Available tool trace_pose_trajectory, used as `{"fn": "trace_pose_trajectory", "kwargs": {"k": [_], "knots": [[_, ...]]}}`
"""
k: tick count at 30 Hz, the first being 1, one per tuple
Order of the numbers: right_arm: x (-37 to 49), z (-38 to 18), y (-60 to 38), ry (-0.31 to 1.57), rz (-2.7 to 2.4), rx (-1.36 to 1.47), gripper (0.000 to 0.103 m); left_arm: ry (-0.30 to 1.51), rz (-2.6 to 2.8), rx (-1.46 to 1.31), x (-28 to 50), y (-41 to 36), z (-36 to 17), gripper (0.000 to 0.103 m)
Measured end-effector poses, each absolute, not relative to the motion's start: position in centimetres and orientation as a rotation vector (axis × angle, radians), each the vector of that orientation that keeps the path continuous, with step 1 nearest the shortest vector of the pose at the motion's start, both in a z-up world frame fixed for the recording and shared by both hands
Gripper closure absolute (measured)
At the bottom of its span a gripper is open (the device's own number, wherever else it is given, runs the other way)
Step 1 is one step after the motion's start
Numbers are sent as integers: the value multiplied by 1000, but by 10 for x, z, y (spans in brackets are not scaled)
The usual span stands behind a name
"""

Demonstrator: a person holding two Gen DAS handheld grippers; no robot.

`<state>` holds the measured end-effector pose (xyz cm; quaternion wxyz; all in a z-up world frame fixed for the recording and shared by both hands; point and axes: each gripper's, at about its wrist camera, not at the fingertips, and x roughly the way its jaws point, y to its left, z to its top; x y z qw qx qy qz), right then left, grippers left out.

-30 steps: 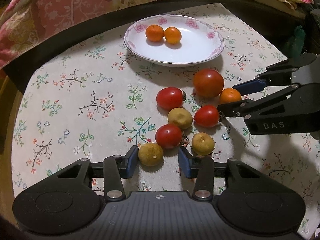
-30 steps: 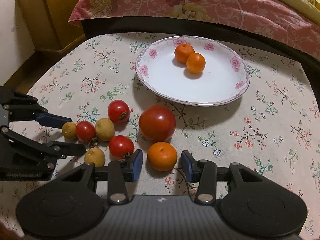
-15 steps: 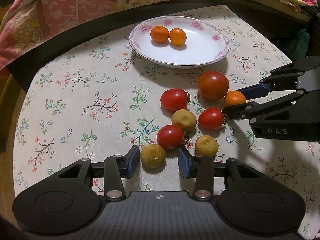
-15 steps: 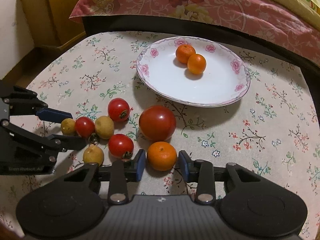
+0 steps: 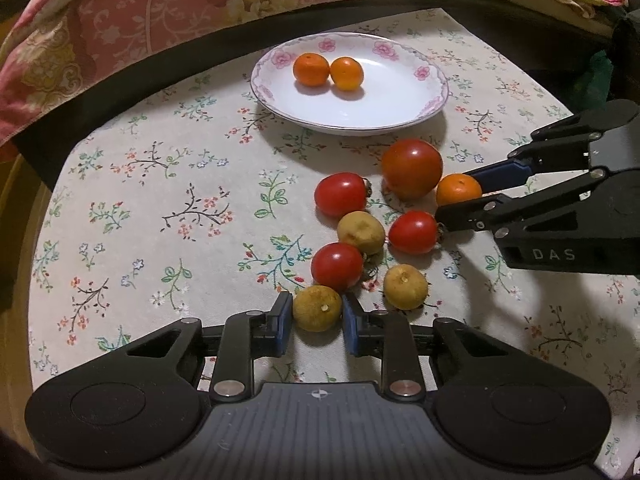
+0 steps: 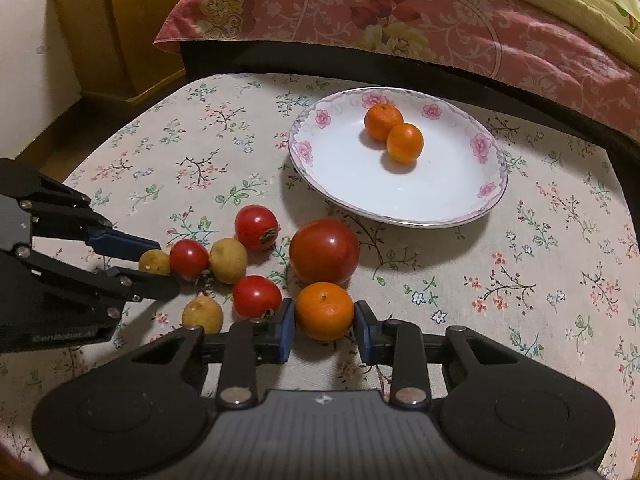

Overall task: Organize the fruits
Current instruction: 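Grasp a tangerine with the right tool while the left tool grasps a yellow-brown fruit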

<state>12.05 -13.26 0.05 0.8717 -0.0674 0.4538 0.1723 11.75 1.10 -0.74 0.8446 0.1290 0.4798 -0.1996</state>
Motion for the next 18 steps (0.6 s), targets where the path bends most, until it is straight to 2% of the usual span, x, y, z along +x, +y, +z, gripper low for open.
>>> {"fn": "trace_pose_trajectory", "kwargs": {"k": [18], "knots": [[117,-5,-128,976,394,-177,77,1000,-449,304,114,6,-8,66]]}}
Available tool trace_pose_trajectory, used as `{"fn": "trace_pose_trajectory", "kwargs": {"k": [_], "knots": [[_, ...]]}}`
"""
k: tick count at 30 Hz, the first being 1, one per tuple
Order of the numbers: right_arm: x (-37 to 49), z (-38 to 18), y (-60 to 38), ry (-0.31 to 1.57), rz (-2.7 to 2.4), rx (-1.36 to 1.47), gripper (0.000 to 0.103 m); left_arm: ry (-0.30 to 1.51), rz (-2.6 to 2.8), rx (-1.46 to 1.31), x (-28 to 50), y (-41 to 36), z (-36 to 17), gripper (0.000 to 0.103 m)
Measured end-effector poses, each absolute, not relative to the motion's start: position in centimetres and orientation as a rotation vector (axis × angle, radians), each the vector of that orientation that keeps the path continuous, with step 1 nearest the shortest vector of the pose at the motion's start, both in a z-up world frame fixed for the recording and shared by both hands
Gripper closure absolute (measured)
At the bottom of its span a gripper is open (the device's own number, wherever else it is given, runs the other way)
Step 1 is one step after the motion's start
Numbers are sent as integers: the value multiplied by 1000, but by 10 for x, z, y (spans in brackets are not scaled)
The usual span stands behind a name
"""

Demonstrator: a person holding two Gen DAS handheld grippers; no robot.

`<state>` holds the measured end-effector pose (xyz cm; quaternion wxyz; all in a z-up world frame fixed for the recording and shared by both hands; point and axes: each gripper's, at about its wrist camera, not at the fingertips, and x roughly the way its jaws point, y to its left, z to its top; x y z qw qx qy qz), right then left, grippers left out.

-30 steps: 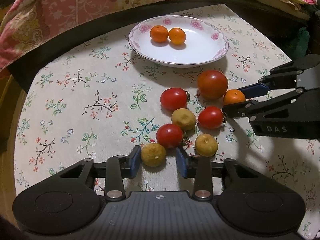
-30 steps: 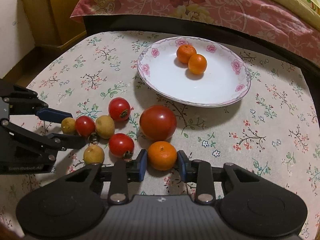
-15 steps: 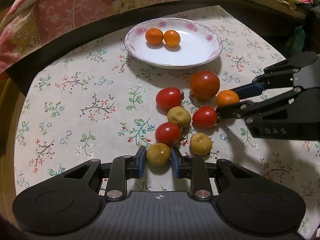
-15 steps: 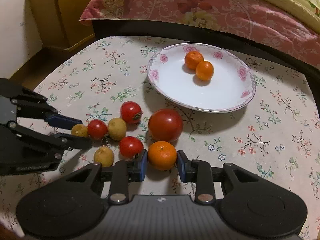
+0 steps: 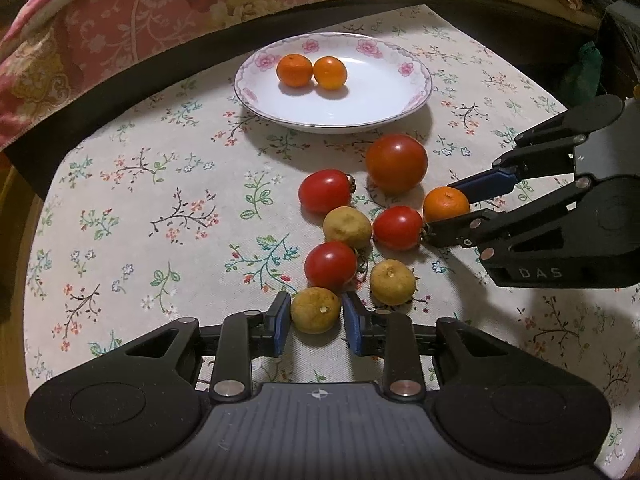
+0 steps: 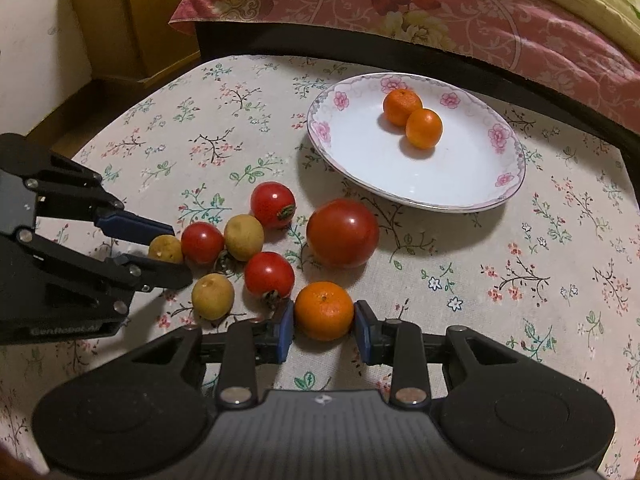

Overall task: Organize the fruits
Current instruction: 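Grasp a tangerine with the right tool while the left tool grasps a yellow-brown fruit, then lift and carry both held fruits toward the white plate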

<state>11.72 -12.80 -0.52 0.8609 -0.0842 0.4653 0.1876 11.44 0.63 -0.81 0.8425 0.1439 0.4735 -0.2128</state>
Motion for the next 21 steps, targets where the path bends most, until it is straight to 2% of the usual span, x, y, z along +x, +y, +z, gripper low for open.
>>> {"fn": "trace_pose_trajectory", "kwargs": {"k": [4,10,16,21], "knots": [[119,-5,-130,983,389,-161,75,1003,-447,310,114,7,-8,60],[120,-5,-132,982,380,-146,74,997,-446,325,113,6,-8,59],[118,-3,-130,972,382,-160,77,1008,-450,334,112,4,-7,69],[117,2,-128,955,377,-169,78,1011,-451,332,113,5,-6,69]]}}
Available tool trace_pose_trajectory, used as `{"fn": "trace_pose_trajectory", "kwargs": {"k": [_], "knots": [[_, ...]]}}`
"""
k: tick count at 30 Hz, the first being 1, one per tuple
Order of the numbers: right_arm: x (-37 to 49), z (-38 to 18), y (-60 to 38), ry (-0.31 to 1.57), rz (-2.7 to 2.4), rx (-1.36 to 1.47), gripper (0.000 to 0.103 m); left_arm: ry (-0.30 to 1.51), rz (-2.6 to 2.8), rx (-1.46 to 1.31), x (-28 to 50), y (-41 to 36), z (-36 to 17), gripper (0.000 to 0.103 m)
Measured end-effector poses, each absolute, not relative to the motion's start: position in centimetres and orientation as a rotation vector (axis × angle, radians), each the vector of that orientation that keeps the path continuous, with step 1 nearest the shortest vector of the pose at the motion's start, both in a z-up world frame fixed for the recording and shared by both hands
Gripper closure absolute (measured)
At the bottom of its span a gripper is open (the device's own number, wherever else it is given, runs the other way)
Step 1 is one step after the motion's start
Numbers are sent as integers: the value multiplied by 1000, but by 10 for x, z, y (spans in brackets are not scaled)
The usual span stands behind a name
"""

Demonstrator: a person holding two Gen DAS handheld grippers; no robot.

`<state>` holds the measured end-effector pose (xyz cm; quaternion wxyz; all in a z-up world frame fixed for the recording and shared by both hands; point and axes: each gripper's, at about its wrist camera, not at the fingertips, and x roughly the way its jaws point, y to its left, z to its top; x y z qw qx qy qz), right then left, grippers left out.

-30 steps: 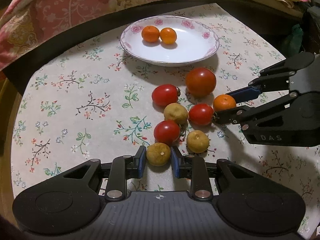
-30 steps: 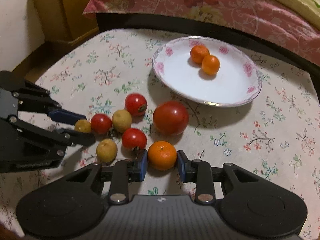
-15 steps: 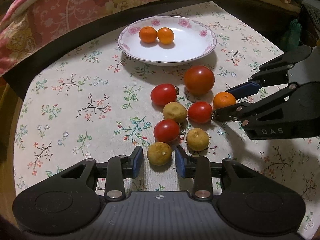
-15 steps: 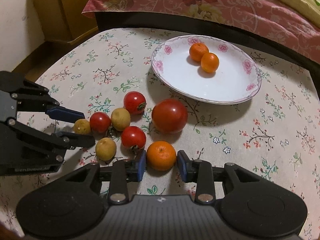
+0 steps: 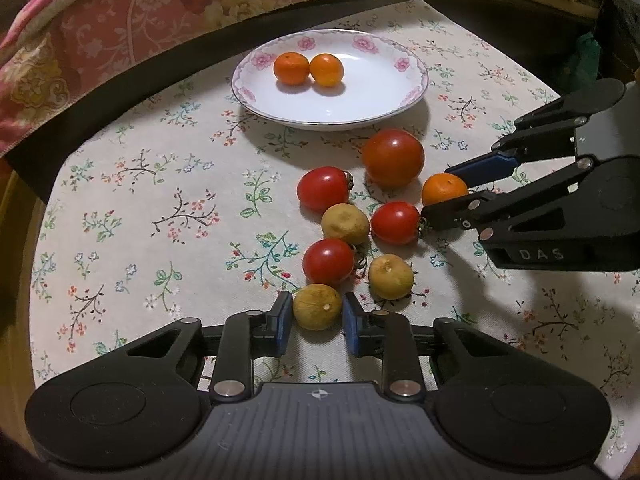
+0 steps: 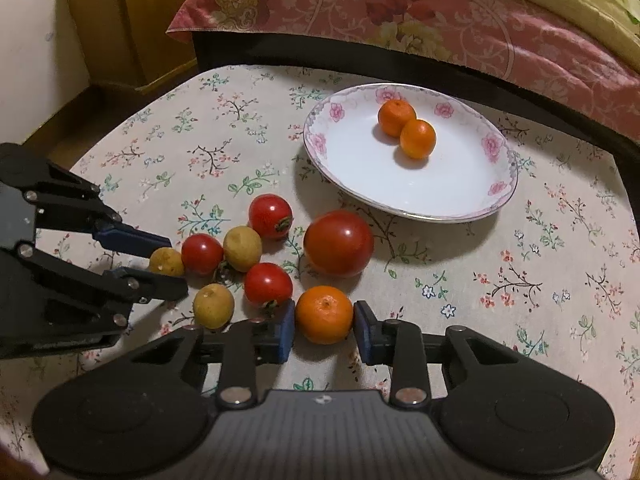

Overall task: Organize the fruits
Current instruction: 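Lift and carry both held fruits toward the white plate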

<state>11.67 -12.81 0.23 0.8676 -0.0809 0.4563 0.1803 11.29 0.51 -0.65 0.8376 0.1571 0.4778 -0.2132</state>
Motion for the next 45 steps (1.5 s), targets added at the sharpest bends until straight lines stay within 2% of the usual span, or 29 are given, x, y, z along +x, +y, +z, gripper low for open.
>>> {"fn": "trace_pose_trajectory", "kwargs": {"k": [24,45], "knots": [[119,4,-132,966,386,-124,78,1004,-460,342,112,4,-8,67],[115,13,-129,935,392,-113,78,946,-452,294,111,1,13,69]]}}
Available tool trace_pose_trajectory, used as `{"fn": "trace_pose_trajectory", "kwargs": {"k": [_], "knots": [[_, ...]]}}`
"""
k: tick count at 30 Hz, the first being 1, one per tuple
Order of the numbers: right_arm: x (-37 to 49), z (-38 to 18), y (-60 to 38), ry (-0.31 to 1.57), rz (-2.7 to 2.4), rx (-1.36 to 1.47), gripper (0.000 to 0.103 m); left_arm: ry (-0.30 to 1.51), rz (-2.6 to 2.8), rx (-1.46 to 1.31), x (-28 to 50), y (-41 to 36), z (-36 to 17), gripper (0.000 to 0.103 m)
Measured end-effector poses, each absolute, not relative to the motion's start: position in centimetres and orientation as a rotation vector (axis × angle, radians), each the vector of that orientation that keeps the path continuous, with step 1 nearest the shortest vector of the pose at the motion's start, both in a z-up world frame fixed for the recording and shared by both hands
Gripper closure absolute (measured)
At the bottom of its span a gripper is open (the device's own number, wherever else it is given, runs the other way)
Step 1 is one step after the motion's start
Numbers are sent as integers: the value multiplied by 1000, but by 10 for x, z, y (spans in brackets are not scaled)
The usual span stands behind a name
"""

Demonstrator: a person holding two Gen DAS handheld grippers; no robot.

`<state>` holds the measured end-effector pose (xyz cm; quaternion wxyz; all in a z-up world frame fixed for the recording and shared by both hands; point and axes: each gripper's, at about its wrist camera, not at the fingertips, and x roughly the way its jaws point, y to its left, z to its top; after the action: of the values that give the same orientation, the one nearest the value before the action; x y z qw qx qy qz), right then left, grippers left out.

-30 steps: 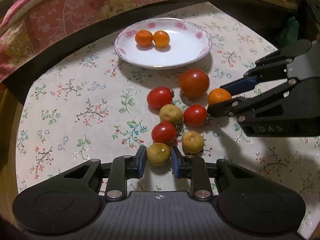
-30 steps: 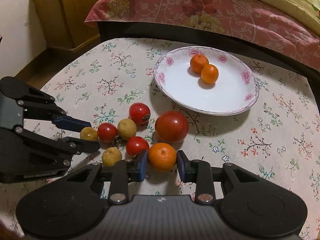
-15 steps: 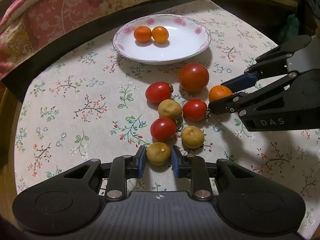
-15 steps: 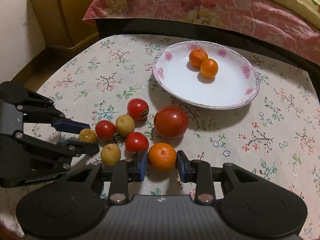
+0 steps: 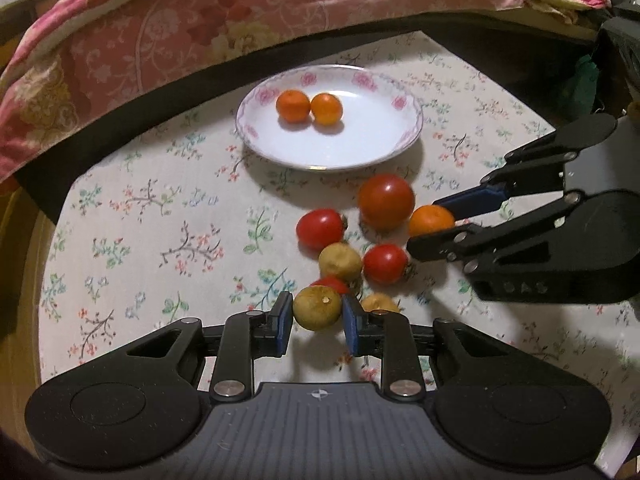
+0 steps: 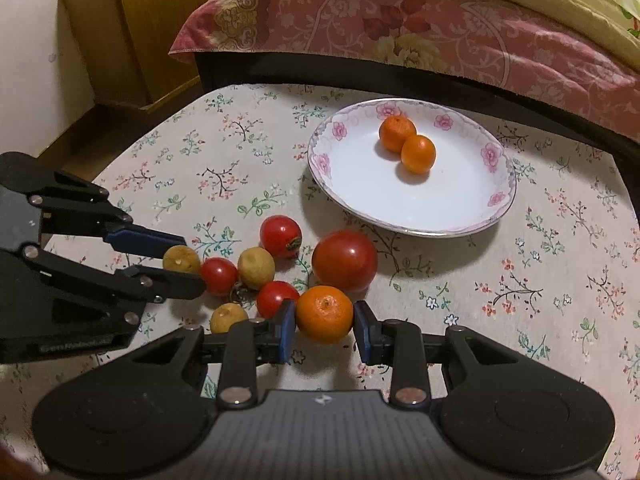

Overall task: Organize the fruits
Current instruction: 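Lift and carry both held fruits toward the white plate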

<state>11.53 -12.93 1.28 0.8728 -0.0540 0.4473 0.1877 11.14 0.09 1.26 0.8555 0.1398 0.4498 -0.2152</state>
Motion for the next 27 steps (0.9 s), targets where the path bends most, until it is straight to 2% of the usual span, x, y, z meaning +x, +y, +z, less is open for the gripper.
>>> {"fn": "trace_pose_trajectory", "kwargs": {"k": [27], "knots": [[141,37,-152,858,309,-25,78,842,-420,233,160,-30,33,71]]}}
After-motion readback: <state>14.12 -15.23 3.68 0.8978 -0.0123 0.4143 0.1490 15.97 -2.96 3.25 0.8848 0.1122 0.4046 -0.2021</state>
